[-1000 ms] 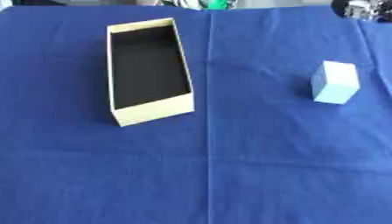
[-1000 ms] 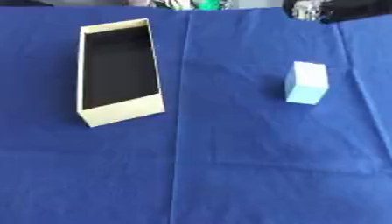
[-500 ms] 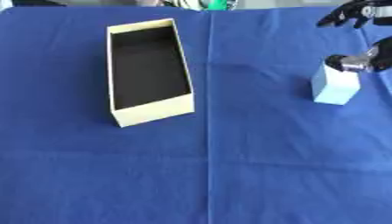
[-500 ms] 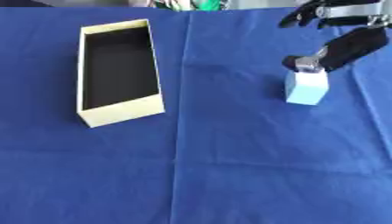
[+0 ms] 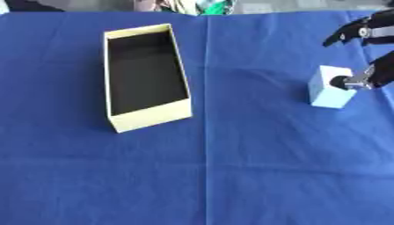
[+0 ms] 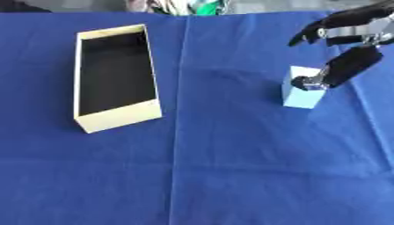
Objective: Pick up objects on the table and place them in the box.
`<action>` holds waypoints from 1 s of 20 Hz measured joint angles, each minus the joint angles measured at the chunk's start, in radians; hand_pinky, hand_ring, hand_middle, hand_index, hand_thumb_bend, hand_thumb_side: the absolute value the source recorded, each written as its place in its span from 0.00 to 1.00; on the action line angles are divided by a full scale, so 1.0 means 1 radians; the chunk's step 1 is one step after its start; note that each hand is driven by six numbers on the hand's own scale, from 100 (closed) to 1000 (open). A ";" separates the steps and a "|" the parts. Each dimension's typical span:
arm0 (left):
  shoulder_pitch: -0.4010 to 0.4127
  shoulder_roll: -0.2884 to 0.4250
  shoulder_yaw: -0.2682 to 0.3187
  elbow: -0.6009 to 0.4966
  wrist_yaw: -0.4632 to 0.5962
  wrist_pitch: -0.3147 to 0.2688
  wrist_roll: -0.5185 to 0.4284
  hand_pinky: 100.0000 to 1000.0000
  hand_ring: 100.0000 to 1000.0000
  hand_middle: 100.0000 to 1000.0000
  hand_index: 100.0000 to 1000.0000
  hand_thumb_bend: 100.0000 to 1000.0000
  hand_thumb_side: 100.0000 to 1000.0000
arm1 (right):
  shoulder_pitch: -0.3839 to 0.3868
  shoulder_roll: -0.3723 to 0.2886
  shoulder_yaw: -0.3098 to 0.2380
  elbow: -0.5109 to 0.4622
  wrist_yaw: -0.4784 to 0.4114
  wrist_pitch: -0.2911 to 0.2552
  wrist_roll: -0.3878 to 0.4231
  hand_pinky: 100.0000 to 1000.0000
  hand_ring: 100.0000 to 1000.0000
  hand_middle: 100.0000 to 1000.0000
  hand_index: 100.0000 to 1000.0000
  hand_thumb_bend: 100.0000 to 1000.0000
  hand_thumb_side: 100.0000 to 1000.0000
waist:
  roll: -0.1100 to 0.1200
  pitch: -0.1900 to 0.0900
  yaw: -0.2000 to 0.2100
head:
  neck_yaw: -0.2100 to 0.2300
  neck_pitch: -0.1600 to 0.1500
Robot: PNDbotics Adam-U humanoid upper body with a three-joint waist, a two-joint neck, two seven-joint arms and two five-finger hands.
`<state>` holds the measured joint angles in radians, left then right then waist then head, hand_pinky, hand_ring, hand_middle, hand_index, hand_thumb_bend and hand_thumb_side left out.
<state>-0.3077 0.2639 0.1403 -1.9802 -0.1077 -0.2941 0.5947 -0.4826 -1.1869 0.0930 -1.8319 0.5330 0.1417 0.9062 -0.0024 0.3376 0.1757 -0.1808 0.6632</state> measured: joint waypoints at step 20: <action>0.000 -0.002 0.000 0.000 0.000 0.001 -0.009 0.42 0.70 0.58 0.71 0.00 0.65 | -0.008 0.021 0.042 0.124 0.120 -0.017 -0.047 0.83 0.95 0.97 1.00 0.24 0.44 | 0.000 0.004 0.011 | -0.017 -0.011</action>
<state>-0.3080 0.2615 0.1400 -1.9802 -0.1077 -0.2931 0.5858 -0.4903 -1.1657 0.1351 -1.7078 0.6529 0.1246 0.8590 -0.0024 0.3417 0.1867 -0.1980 0.6521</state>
